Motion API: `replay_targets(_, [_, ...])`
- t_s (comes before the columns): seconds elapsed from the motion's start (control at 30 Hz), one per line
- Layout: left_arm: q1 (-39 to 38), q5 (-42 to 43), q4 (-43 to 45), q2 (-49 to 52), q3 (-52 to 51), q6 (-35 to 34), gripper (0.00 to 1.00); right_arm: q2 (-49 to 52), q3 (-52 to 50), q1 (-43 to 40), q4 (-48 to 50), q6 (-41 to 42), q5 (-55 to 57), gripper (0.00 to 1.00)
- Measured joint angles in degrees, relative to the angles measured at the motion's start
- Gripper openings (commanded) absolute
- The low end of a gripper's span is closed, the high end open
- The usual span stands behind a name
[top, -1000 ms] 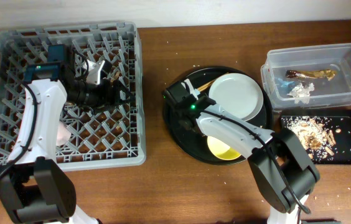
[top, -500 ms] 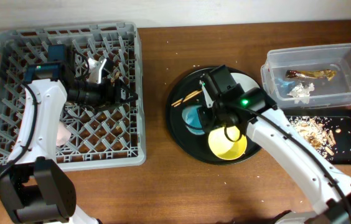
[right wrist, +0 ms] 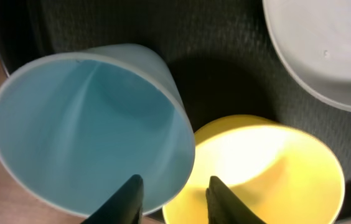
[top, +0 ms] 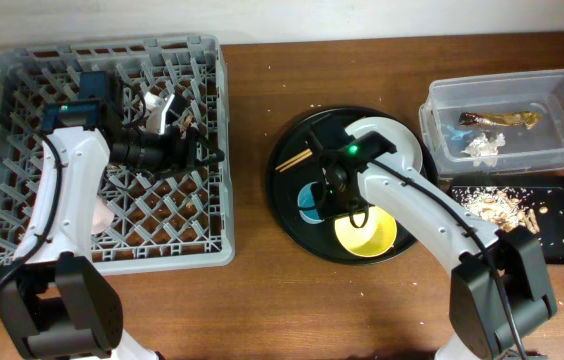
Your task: Sort waste into correct bins and load items into the dishwasher rack
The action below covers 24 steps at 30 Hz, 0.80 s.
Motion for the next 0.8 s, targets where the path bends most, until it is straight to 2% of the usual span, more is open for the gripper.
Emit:
replay_targets(0.03, [0.0, 0.0, 0.0, 0.0, 0.0, 0.0, 0.80, 0.0, 0.7, 0.0, -0.6, -0.2, 0.0, 0.44])
replay_targets(0.07, [0.0, 0.0, 0.0, 0.0, 0.0, 0.0, 0.80, 0.0, 2.3, -0.2, -0.9, -0.2, -0.6, 0.52])
replay_targets(0.1, [0.0, 0.0, 0.0, 0.0, 0.0, 0.0, 0.80, -0.1, 3.4, -0.4, -0.9, -0.2, -1.2, 0.52])
replay_targets(0.13, [0.0, 0.0, -0.1, 0.0, 0.0, 0.0, 0.79, -0.2, 4.1, -1.0, -0.5, -0.1, -1.8, 0.46])
replay_targets(0.27, [0.0, 0.0, -1.5, 0.0, 0.0, 0.5, 0.79, -0.2, 4.4, -4.7, 0.3, -0.2, -3.3, 0.38])
replay_targets(0.3, [0.0, 0.0, -1.7, 0.0, 0.0, 0.6, 0.79, -0.2, 3.6, -5.3, 1.9, -0.1, -3.8, 0.28])
replay_targets(0.37, [0.0, 0.0, -1.9, 0.0, 0.0, 0.6, 0.79, 0.0, 1.2, -5.5, 4.7, 0.0, -5.9, 0.19])
replay_targets(0.4, [0.0, 0.0, -2.0, 0.0, 0.0, 0.6, 0.79, 0.3, 0.2, -5.5, 6.3, -0.2, -7.2, 0.09])
replay_targets(0.43, [-0.1, 0.0, -2.0, 0.0, 0.0, 0.6, 0.79, 0.8, -0.3, -5.5, 7.1, -0.1, -8.2, 0.04])
replay_targets(0.63, [-0.1, 7.2, -2.1, 0.0, 0.0, 0.9, 0.79, 1.2, 0.3, -6.7, 5.3, -1.4, -11.8, 0.04])
replay_targets(0.7, [-0.1, 11.0, -2.1, 0.0, 0.0, 1.8, 0.75, -0.8, 2.6, -8.7, 4.5, -3.3, -14.6, 0.04])
replay_targets(0.8, [-0.2, 18.8, -2.8, 0.0, 0.0, 5.2, 0.76, -8.2, 6.7, -12.4, 6.9, -10.3, -27.7, 0.04])
